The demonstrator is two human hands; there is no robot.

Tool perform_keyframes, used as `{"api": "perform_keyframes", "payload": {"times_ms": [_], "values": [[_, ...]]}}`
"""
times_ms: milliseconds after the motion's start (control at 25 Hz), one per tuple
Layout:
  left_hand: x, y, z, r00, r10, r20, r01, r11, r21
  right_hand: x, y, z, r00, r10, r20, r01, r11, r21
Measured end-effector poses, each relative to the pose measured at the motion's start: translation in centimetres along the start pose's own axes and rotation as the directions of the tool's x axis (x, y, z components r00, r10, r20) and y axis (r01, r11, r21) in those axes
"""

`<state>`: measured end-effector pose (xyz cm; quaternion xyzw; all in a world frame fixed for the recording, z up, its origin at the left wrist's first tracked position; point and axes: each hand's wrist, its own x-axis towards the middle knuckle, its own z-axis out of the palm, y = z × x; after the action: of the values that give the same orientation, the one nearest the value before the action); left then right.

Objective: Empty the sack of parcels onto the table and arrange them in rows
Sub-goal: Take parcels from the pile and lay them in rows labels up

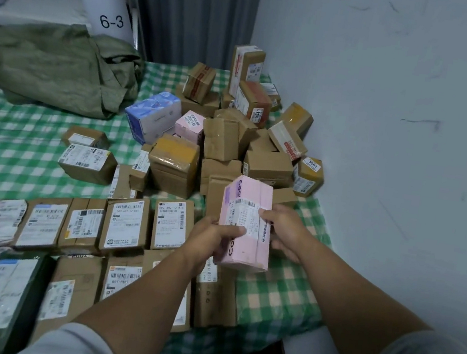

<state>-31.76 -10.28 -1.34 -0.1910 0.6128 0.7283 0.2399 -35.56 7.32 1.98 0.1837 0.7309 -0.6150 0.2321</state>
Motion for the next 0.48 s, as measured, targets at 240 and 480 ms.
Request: {"api": "perform_keyframes", "payload": {"times_ms": [240,480], "values": [[-1.2,0.0,2.7,0.992,0.04,-0.122,-0.032,0.997,0.063,0.7,0.7,0.0,0.995,0.027,0.095,-0.012,0.988,-0.156],[-0.8,-2.8,2.5,0.938,-0.07,-0.34,0.051,0.997,-0.065,0.7,2.6,-2.3,0.978,0.131,0.164,-0.096,0.974,-0.207]]}}
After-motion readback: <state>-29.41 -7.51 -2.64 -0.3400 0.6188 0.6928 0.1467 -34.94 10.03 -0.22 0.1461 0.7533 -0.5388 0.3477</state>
